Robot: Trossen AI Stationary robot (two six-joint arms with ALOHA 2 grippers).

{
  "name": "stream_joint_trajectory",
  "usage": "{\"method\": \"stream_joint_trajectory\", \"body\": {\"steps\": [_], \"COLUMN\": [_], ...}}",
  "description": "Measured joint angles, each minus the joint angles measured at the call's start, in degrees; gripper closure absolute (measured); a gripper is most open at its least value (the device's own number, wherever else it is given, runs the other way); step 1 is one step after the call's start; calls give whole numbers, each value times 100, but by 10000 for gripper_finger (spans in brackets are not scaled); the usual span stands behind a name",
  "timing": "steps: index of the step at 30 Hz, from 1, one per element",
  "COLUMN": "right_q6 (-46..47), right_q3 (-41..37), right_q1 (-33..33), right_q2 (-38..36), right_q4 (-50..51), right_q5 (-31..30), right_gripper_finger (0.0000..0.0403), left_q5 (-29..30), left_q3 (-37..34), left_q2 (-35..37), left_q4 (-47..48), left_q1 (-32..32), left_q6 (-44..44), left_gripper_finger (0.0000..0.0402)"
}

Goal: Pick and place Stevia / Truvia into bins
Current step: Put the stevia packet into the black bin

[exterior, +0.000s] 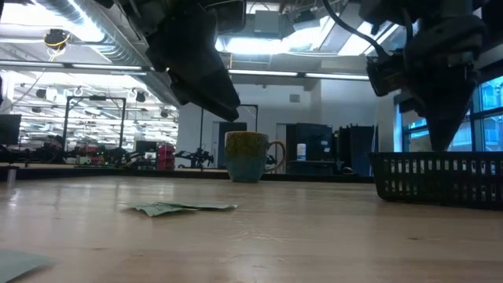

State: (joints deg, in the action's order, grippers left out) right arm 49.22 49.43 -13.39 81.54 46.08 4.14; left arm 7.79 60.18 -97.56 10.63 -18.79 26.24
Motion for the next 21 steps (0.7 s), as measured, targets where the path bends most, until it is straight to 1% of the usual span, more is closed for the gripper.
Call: {"method": "stream_joint_trajectory", "body": {"steps": [5, 8, 15, 21], "right_q6": [-12, -8, 278, 83], "right_q3": [0, 0, 142, 311], "right_q1": [2, 4, 42, 42], "right_q2": [0, 0, 0, 2], "right_q4": [-64, -63, 51, 46], "right_q5": [-2, -2, -13, -165], "right_gripper_finger": [290, 276, 272, 272], "left_q5": [-13, -50, -270, -504], "left_q3": [0, 0, 0, 2], "left_q2": [0, -30, -267, -641], "left_q4": [3, 17, 258, 513], "left_q1": [-4, -4, -66, -118], "left_q6": [-5, -9, -253, -135], "left_gripper_finger": [273, 276, 283, 287]}}
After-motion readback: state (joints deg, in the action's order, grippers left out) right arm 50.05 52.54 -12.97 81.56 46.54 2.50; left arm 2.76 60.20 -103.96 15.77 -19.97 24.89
